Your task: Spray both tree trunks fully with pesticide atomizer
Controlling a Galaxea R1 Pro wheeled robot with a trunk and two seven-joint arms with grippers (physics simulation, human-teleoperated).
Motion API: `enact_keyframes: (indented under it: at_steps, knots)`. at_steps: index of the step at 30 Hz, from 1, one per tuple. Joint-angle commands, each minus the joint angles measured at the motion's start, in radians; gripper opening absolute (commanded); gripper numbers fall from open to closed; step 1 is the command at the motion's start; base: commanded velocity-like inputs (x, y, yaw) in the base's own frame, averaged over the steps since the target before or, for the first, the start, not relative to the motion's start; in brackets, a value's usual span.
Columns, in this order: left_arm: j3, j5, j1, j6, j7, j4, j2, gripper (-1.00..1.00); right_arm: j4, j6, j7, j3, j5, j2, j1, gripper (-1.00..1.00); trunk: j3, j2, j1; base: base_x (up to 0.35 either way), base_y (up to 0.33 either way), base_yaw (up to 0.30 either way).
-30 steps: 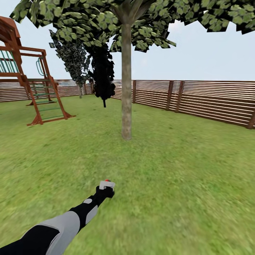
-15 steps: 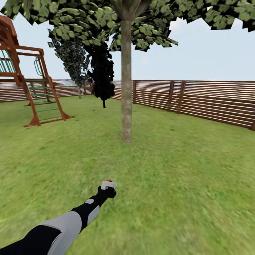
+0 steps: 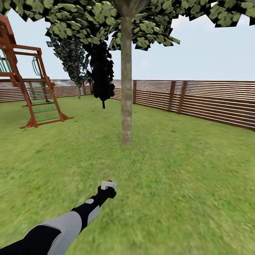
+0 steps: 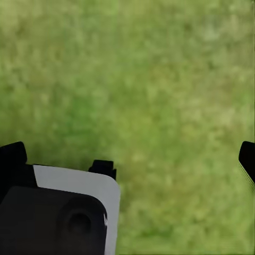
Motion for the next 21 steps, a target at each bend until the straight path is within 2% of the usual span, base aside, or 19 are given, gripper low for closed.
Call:
enact_keyframes:
  at_steps: [1, 12, 21]
  knots:
    - [0.0, -0.001, 0.0, 0.0, 0.005, 0.0, 0.0, -1.0, 0.0, 0.0, 0.0, 0.0, 0.0, 0.0, 0.0, 1.0, 0.0, 0.0, 0.0, 0.35, 0.0, 0.0]
    - [0.001, -0.001, 0.0, 0.0, 0.004, 0.001, 0.0, -1.0, 0.0, 0.0, 0.0, 0.0, 0.0, 0.001, 0.0, 1.0, 0.0, 0.0, 0.0, 0.343, 0.0, 0.0]
    - [0.003, -0.002, 0.0, -0.001, 0.004, 0.008, 0.004, -1.0, 0.0, -0.002, -0.005, -0.001, -0.002, -0.001, 0.0, 1.0, 0.0, 0.0, 0.0, 0.036, 0.0, 0.0]
